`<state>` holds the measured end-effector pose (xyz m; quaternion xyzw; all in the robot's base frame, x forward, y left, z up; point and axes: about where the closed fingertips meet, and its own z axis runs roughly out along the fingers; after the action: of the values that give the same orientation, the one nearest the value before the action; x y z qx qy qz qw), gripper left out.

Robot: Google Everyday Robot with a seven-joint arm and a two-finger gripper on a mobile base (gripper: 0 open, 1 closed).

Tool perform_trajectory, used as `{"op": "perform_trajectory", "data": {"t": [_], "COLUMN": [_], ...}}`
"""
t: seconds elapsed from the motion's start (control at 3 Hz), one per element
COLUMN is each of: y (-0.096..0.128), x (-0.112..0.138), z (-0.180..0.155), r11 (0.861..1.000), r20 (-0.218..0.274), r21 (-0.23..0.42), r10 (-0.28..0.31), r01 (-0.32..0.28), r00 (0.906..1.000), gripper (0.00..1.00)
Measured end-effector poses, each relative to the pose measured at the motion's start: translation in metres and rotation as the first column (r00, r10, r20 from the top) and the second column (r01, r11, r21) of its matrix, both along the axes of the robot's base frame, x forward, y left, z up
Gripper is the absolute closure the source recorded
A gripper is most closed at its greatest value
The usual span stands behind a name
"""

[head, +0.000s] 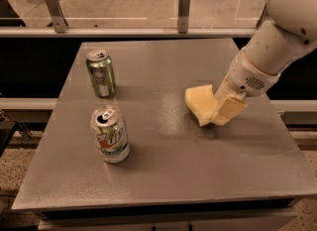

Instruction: Move sponge near 7up can

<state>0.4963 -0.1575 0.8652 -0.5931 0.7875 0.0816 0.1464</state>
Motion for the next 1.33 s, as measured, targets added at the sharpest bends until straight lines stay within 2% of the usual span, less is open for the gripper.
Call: {"op": "perform_trajectory", "data": {"t": [0.67, 1.0, 1.33], "y": [0.059, 0.078, 0.094], "x": [-0.042, -0.059, -0.073], "z": [0.005, 0.002, -0.002], "r11": [0.990, 0.982, 0.972], "r20": [-0.047, -0.053, -0.054], "r21": [0.052, 0.041, 0.036], "r10": [0.132, 0.185, 0.235], "r01": [-0.129, -0.183, -0.233], "r00": [0.9902, 0.9812, 0.9706], "gripper": [1.00, 0.84, 0.59]}}
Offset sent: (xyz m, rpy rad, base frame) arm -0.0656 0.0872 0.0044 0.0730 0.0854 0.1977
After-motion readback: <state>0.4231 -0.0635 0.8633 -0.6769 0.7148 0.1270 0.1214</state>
